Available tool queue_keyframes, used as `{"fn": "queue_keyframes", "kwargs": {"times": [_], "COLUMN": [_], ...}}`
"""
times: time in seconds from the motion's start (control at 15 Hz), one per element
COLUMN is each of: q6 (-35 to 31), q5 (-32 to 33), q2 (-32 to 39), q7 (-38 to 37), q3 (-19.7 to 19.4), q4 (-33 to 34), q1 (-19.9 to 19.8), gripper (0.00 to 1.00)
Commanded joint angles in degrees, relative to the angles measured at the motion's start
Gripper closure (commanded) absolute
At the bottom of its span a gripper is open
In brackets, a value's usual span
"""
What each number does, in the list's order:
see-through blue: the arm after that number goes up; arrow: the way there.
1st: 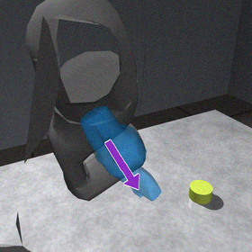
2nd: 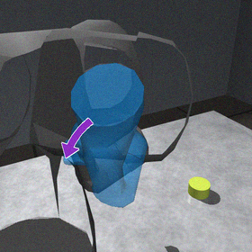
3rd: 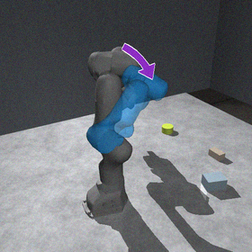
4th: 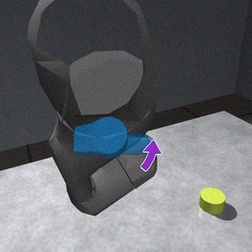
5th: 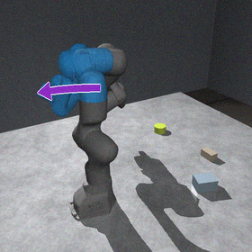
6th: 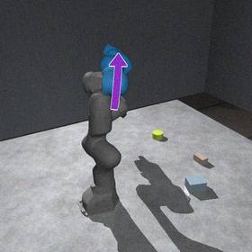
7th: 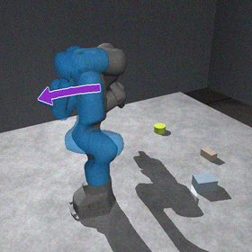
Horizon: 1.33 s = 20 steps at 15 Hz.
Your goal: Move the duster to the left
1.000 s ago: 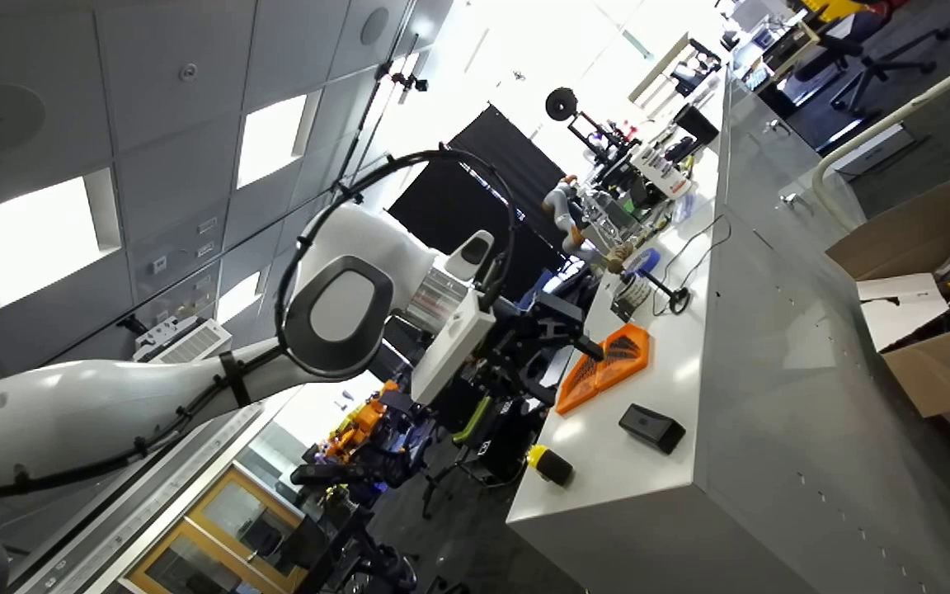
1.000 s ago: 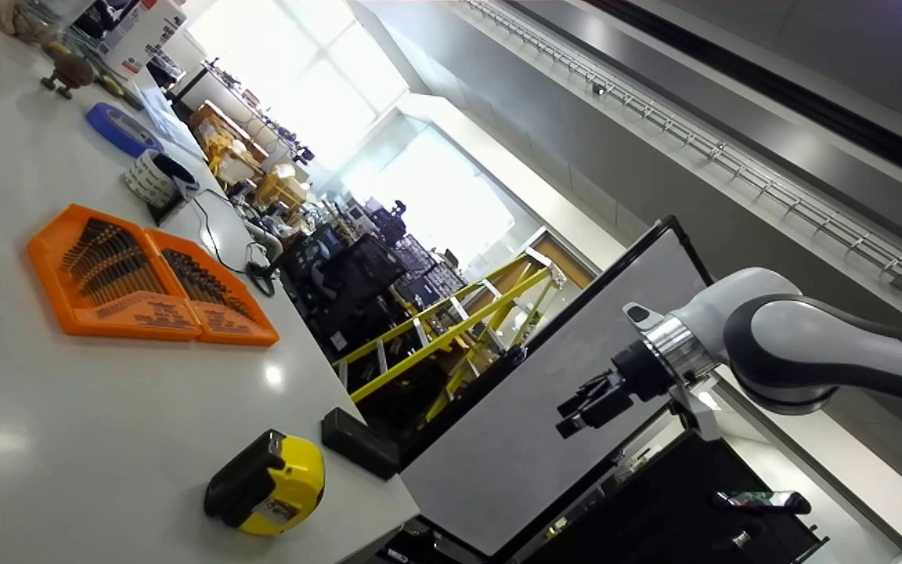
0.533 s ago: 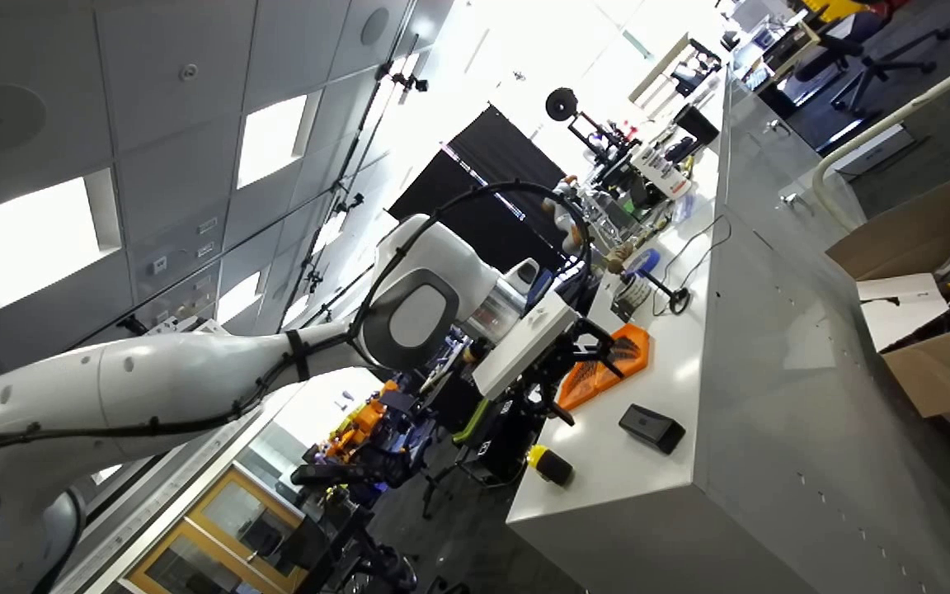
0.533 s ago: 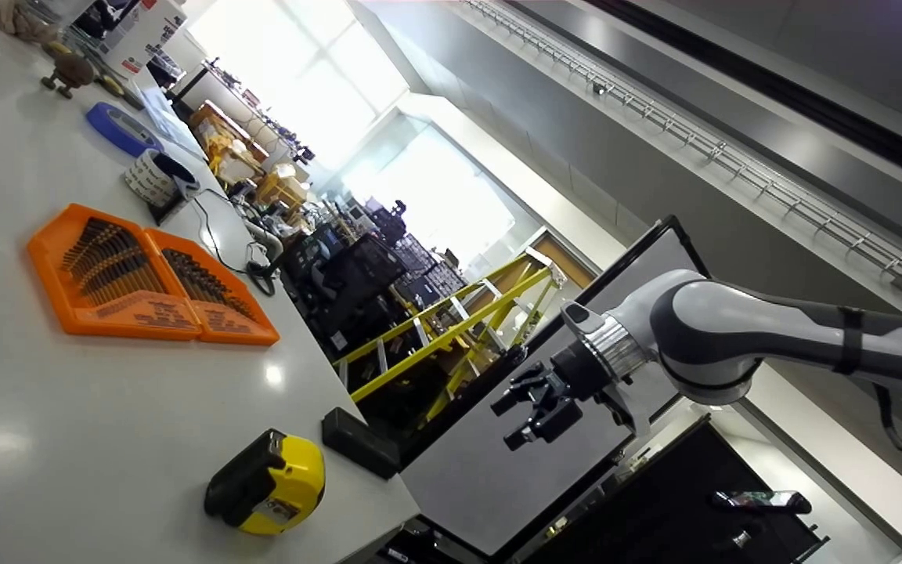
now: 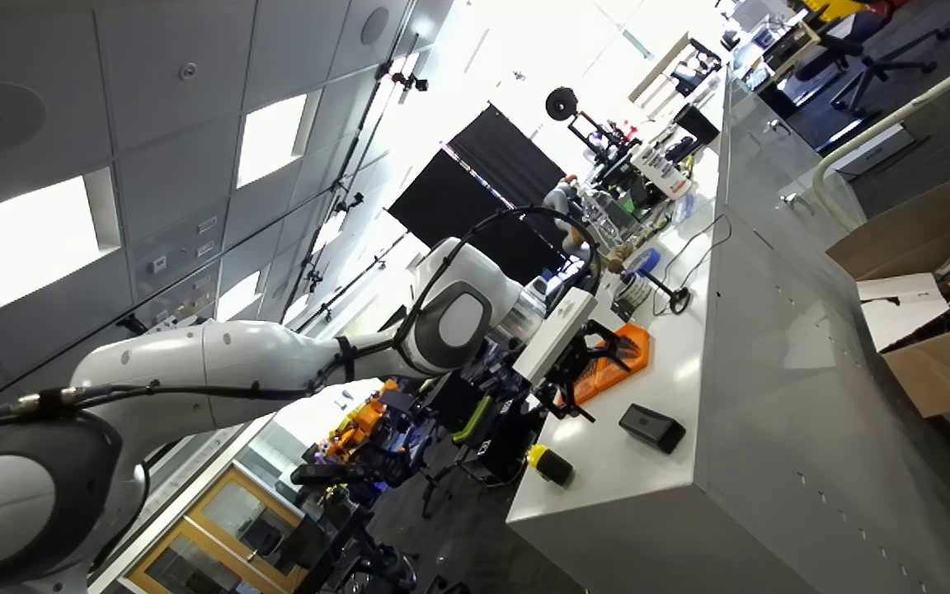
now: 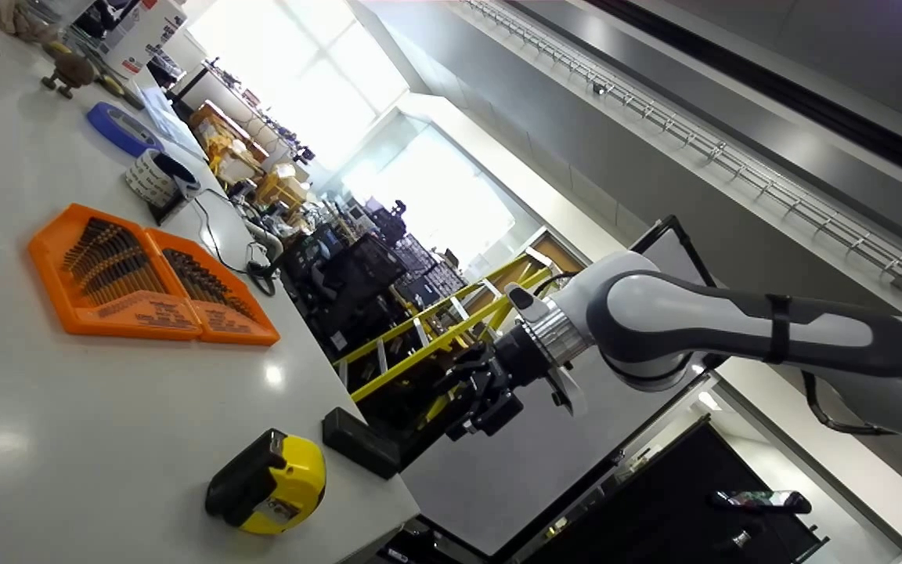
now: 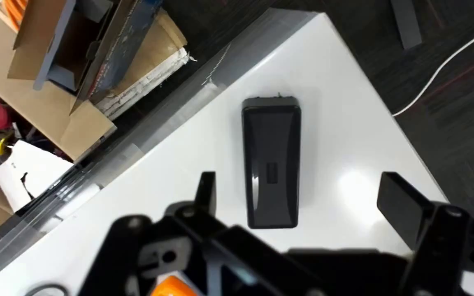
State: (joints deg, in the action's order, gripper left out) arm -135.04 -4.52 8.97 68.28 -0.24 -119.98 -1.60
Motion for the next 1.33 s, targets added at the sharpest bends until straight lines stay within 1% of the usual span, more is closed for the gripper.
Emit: {"fn": "queue_keyframes", "kwargs": {"times": [0.0,0.2,0.47,0.8,1.0,1.07,1.13,1.27], "q6": [-5.9,-10.1,-12.7,-11.8,-11.6,-11.7,-11.6,-11.5], "q5": [3.5,4.3,3.4,2.8,3.5,3.6,3.8,3.8], "q2": [4.4,7.6,10.9,13.3,14.2,14.4,14.6,14.7], "q7": [-1.6,-2.6,-4.3,-6.7,-8.3,-8.8,-8.8,-9.0], "q3": [1.1,2.0,3.4,5.5,5.9,6.1,6.1,6.2], "q4": [2.5,2.8,3.2,4.0,4.3,4.3,4.4,4.5], "q1": [0.1,-0.2,-0.5,-0.7,-0.5,-0.6,-0.6,-0.7], "gripper": [0.0,0.0,0.0,0.0,0.0,0.25,0.26,0.41]}}
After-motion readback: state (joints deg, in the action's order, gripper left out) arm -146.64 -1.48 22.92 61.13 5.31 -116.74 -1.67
